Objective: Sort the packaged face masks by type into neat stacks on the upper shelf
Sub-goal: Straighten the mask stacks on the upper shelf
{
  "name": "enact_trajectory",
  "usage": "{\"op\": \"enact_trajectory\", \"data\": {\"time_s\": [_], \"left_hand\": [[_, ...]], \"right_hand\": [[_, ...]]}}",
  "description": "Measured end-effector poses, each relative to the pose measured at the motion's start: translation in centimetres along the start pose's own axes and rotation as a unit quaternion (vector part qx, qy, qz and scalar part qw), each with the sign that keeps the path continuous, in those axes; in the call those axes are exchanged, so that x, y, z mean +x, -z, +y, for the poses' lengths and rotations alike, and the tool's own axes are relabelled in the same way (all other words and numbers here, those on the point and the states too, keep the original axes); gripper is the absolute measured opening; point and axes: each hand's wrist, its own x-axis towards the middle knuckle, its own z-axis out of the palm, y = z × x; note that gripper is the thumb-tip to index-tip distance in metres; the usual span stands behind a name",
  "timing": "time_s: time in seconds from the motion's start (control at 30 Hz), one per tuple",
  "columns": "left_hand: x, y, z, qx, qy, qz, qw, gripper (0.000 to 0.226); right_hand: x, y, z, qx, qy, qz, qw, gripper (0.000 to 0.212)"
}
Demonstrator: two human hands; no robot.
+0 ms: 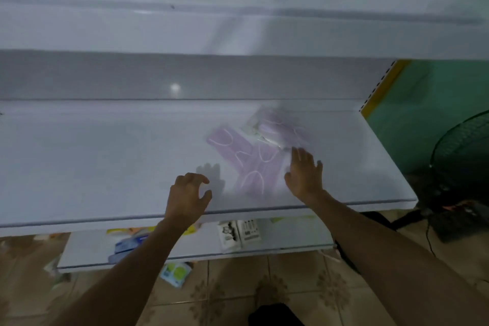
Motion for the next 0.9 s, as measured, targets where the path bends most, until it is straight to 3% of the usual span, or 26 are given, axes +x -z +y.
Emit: {"op": "enact_trajectory", "data": {"time_s": [0.17,0.3,0.37,0.5,0.6,0.7,0.8,0.9], "left_hand": [[4.8,-5.3,3.9,0.053,-0.156,-0.005,0.986,0.05],[6.9,-8.0,5.6,0.14,-0.17,-0.089,0.971,0.075],[6.9,-7.9,5.0,0.157,-0.161,-0.082,0.971,0.078],[5.1,-6.1,3.9,0.212,-0.083,-0.088,0.97,0.057],[3.8,-4.3,3.5,0.13,0.033,-0.106,0.985,0.05],[2.1,-3.5,2.8,0.048,-0.023,-0.055,0.997,0.037],[0.1,-2.0,1.8,0.065,0.059,-0.066,0.994,0.043],[-1.9,-0.9,-0.6,0.102,0.14,-0.002,0.985,0.034]], "right_hand": [[5.4,-1.8,4.0,0.003,-0.031,-0.023,0.999,0.08],[8.9,-3.1,5.3,0.042,0.009,-0.014,0.999,0.076],[9.6,-3.0,5.7,0.077,0.024,-0.017,0.997,0.061],[8.2,-1.9,5.5,0.033,0.033,0.046,0.998,0.039],[5.6,-1.5,3.3,0.029,0.086,0.11,0.99,0.033],[2.8,-1.7,-0.1,0.019,0.197,0.122,0.973,0.037],[-0.4,-2.8,-3.8,0.049,0.26,0.004,0.964,0.041],[-1.8,-4.2,-5.7,0.015,0.247,-0.076,0.966,0.044]]}}
